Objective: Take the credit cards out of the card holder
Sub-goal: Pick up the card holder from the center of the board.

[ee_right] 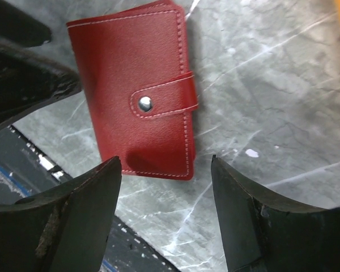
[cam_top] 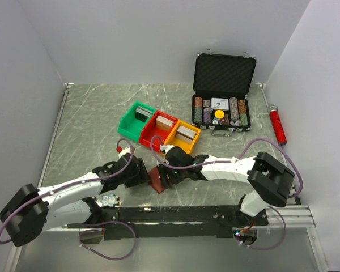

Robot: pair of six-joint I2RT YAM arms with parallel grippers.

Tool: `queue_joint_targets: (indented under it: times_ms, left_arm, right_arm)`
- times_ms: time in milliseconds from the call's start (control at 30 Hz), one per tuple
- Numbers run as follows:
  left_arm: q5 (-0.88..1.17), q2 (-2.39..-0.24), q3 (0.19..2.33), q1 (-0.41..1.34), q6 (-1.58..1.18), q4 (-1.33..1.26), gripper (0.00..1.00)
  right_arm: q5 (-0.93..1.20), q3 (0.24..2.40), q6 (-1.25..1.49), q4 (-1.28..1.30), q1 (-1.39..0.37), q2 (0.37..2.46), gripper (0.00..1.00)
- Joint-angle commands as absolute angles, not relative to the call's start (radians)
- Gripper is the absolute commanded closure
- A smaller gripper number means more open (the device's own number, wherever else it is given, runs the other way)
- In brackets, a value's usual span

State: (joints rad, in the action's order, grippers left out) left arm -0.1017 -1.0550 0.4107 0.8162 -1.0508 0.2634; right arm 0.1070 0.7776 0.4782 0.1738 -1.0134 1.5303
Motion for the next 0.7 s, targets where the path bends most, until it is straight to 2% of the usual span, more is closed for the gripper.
queue_joint_targets:
  times_ms: [0,67,167,267,333,467,567,667]
  left_arm:
    - [-0.094,-1.078,0.434,0.822,-1.016,0.195,0.41]
    - [-0.100,-1.083,0.437,0.822,-1.006,0.186,0.48]
    - [-0.110,-1.101,0.449,0.822,-0.991,0.176,0.49]
    - [-0.115,-1.132,0.465,0.821,-0.977,0.170,0.49]
    - [-0.118,-1.150,0.474,0.819,-0.979,0.178,0.48]
    - [-0.109,-1.137,0.460,0.821,-1.002,0.173,0.40]
    - [-0.103,-1.127,0.445,0.821,-1.012,0.166,0.40]
    - [-0.104,-1.123,0.437,0.821,-1.019,0.166,0.41]
  right_arm:
    - [0.158,0.770,0.480,0.169,-1.012,1.523,0.30]
    - [0.169,0.765,0.483,0.169,-1.012,1.516,0.30]
    - [0.189,0.765,0.480,0.176,-1.014,1.513,0.31]
    - [0.166,0.772,0.486,0.204,-1.019,1.502,0.31]
    - [0.108,0.767,0.500,0.228,-1.017,1.476,0.26]
    - [0.063,0.773,0.491,0.242,-0.968,1.443,0.20]
    - [0.092,0.799,0.465,0.229,-0.927,1.466,0.21]
    - [0.116,0.837,0.440,0.221,-0.922,1.505,0.27]
